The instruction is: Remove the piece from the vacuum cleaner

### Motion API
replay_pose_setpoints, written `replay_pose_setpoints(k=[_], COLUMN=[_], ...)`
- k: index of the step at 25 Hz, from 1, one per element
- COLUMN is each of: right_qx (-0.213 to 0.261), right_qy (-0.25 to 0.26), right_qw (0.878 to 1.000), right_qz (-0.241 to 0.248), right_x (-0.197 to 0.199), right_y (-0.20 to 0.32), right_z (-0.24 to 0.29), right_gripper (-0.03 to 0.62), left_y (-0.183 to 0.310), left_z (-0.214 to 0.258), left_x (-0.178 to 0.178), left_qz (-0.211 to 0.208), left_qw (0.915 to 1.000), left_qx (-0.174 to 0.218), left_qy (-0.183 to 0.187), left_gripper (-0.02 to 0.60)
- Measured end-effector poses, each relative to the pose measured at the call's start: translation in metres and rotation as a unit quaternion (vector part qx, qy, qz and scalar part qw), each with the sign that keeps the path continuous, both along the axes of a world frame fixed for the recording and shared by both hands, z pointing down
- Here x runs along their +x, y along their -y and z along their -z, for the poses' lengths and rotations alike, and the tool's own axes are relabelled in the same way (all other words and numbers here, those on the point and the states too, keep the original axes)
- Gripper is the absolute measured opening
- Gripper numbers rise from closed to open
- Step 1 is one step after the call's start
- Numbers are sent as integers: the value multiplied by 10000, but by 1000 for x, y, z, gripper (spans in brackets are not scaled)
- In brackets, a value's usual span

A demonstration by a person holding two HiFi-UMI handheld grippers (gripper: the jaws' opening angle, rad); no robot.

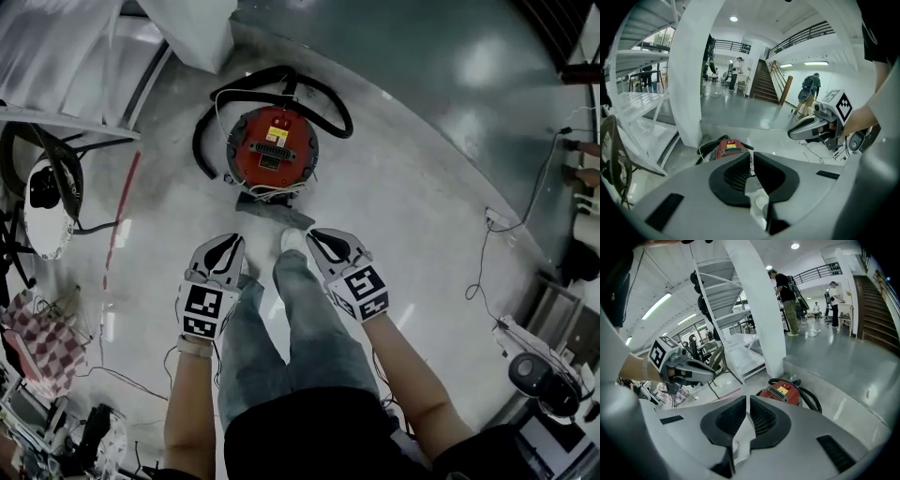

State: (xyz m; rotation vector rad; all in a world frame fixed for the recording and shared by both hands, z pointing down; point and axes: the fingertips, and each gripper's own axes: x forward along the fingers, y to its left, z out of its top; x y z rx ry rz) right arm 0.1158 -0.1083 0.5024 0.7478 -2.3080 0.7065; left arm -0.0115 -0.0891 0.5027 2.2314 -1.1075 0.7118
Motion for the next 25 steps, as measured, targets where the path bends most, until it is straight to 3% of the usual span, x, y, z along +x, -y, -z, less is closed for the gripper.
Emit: replay_pose_setpoints(k=[15, 25], right_qx=[-474, -908], right_qy=[-452, -574], right_qw=[9970, 9919], right_qz=[410, 683], right_x=[0, -5], right_y=[17, 15], right_z=[-155, -243], right_gripper=[63, 83], left_y=[31, 31], left_z=[-136, -224], left_x=[28, 47], left_qz=[2, -523], left_qw=[9982, 9941], left_qx=[-575, -942], left_qy=[-162, -77], left_gripper=[21, 23])
